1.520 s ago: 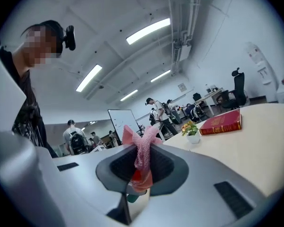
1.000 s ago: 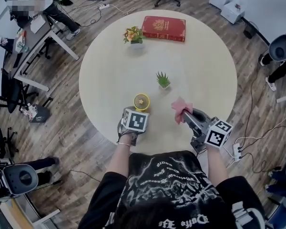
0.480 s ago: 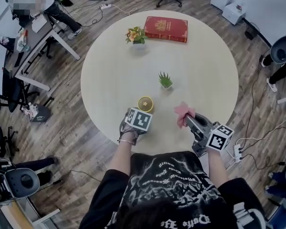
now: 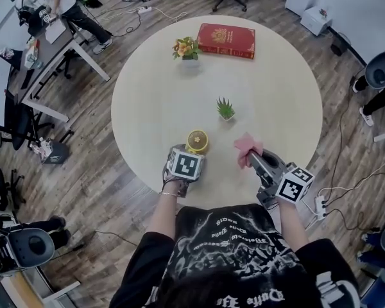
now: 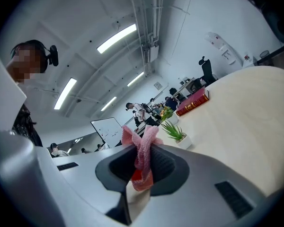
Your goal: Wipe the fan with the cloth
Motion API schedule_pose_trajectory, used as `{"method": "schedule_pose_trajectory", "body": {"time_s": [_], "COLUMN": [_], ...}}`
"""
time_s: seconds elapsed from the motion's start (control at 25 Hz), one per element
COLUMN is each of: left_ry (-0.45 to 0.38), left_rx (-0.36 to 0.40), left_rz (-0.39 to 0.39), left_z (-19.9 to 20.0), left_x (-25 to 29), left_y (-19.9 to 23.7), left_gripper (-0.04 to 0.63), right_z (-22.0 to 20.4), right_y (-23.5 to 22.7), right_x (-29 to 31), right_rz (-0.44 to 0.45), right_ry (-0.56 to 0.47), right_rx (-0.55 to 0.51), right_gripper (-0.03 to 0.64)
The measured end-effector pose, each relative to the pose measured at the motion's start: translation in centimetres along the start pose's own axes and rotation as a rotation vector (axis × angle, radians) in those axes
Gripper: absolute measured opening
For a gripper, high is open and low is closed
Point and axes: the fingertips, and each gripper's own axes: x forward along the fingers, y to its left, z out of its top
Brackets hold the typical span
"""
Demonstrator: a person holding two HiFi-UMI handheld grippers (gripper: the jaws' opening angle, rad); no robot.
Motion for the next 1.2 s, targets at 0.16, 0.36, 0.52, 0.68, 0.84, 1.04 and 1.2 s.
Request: {"method": "schedule_pose_trajectory", "body": {"time_s": [0.16, 0.36, 0.52, 0.68, 0.84, 1.04, 1.2], "left_ry": [-0.219, -0.392, -0.529, -0.553, -0.575, -0.577, -0.593], "left_rx": [-0.113, -0.211, -0.272, -0.264, -0.305, -0.290, -0.300], "left_rz": [-0.110, -0.167, -0.160, -0.177, -0.174, -0.112, -0.099], "left_z": [2.5, 2.3, 1.5, 0.0, -0.1, 0.2, 0.3], "left_x": [-2.9, -6.7, -9.7, -10.6, -11.1, -11.3, -11.2], "left_y": [-2.3, -3.1, -3.1, -3.1, -2.2, -1.6, -1.8], "left_gripper": [0.314, 0.314, 0.314, 0.316, 0.315, 0.298, 0.130], "right_z": [0.4, -0.5, -2.1, -2.5, -2.2, -2.6, -3.4], "right_y": [-0.4, -1.6, -3.3, -4.2, -4.2, -3.3, -2.6], "right_x": [0.4, 0.8, 0.4, 0.0, -0.1, 0.1, 0.6], "right_rz": [-0.091, -0.219, -0.318, -0.362, -0.375, -0.363, -0.334], "right_ry": [-0.011, 0.029, 0.082, 0.064, 0.055, 0.072, 0.118], "right_rx": [-0.121, -0.252, -0.298, -0.249, -0.262, -0.288, -0.331], "right_gripper": [0.065, 0.079, 0.078, 0.078, 0.077, 0.073, 0.067]}}
